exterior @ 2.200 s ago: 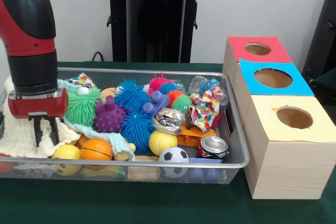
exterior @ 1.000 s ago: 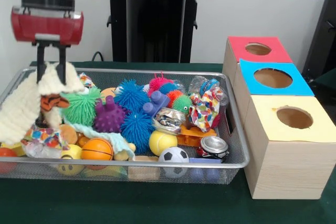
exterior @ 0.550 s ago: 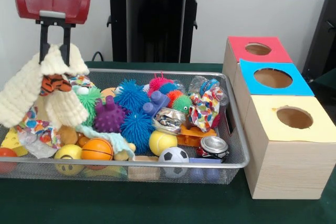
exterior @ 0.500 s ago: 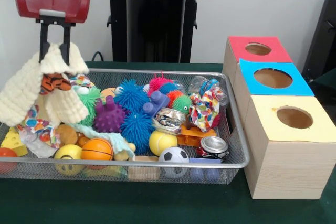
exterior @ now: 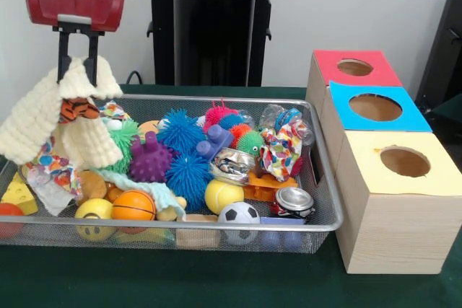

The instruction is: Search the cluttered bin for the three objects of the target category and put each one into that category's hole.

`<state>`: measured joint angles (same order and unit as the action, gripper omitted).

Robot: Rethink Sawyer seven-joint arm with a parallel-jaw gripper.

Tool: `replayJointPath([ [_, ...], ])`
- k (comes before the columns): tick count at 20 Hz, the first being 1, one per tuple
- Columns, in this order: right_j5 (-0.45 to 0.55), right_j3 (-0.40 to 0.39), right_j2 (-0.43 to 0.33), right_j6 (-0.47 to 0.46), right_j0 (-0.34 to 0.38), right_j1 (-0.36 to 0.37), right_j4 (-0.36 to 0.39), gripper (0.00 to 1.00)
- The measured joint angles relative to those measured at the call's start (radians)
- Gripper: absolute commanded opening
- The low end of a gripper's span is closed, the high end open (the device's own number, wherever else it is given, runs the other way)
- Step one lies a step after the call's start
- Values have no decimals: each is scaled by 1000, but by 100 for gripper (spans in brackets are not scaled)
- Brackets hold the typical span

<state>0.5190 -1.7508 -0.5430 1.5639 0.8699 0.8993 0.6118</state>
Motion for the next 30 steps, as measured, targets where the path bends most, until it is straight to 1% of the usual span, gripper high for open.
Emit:
replayJointPath([
  [7, -4, -76, 24, 0, 0, 40, -4, 0],
  [10, -22, -112, 31, 0, 0, 61, -10, 0],
  [11, -40, -133, 35, 0, 0, 71, -15, 0],
  [14, -71, -158, 40, 0, 0, 80, -20, 0],
  [15, -109, -181, 46, 0, 0, 88, -25, 0],
  [20, -178, -231, 55, 0, 0, 102, -41, 0],
  [22, -211, -267, 56, 0, 2, 112, -59, 0],
  [30, -220, -335, 56, 0, 17, 139, -105, 0],
])
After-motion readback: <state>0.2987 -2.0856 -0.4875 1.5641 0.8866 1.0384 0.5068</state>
